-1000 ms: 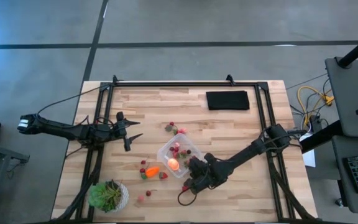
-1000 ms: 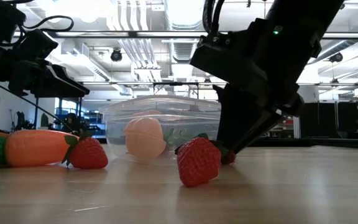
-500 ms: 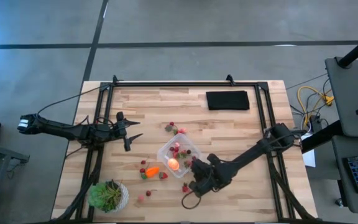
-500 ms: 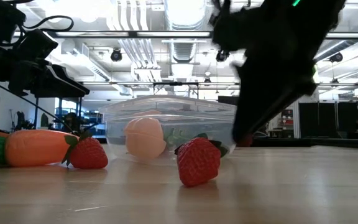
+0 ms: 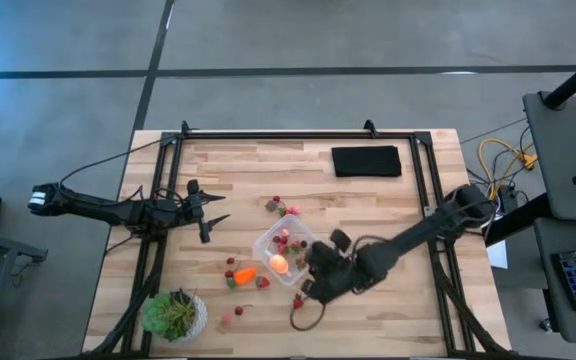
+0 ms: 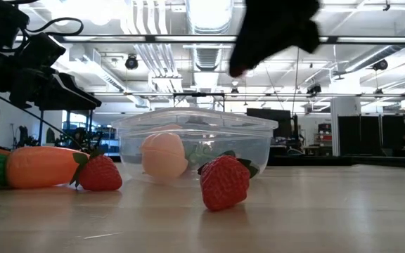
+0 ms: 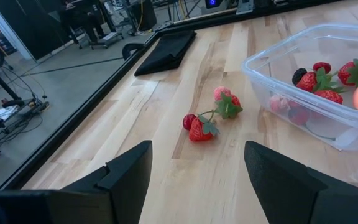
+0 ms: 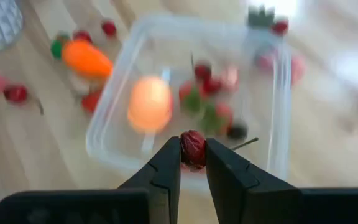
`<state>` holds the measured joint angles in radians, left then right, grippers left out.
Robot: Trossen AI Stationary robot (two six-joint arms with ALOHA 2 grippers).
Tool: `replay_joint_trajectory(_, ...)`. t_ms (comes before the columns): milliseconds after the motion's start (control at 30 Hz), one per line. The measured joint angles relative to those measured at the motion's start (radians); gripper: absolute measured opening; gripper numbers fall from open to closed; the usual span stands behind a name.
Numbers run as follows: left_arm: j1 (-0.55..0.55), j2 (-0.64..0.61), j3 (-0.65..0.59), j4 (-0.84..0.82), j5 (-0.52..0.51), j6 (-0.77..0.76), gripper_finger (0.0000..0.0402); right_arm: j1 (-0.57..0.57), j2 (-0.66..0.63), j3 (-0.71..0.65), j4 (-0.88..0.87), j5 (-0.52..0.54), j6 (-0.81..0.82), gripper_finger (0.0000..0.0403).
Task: Pick and placing Produce into tupperware
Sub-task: Put the red cherry into the transparent container, then put the red strawberry into the transparent container
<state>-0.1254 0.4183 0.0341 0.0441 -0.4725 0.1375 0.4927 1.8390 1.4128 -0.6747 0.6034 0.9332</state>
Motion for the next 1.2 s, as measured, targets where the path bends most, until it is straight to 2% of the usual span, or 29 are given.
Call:
replay_joint_trajectory(167, 0.0, 0.0, 0.0, 0.0, 0.0, 0.0, 0.0242, -0.108, 0.011, 0.004, 0.12, -0.086, -0.168, 0.0076)
replay_joint_trajectory(300, 0.0, 0.0, 0.0, 0.0, 0.0, 0.0, 0.0242, -0.171, 0.031, -0.002, 0.133, -0.179, -0.181, 0.0124)
replay_joint_trajectory(433, 0.0, 0.0, 0.0, 0.0, 0.0, 0.0, 0.0242, -0.176, 0.035, -0.006, 0.13, -0.193, -0.182, 0.0175)
replay_joint_trajectory(567, 0.0, 0.001, 0.0, 0.0, 0.0, 0.0, 0.0242, -0.124, 0.022, -0.002, 0.132, -0.185, -0.206, 0.0203)
replay_joint_trajectory(700, 0.0, 0.0, 0.0, 0.0, 0.0, 0.0, 0.0242, -0.028, 0.019, 0.005, 0.133, -0.158, -0.213, 0.0209)
replay_joint_trajectory(967, 0.0, 0.0, 0.0, 0.0, 0.0, 0.0, 0.0242, 0.122, 0.07, -0.006, 0.133, -0.172, 0.011, 0.021)
replay_joint_trajectory(1200, 0.0, 0.001, 0.0, 0.0, 0.0, 0.0, 0.0242, 0.156, 0.192, 0.085, 0.144, -0.24, 0.086, 0.021)
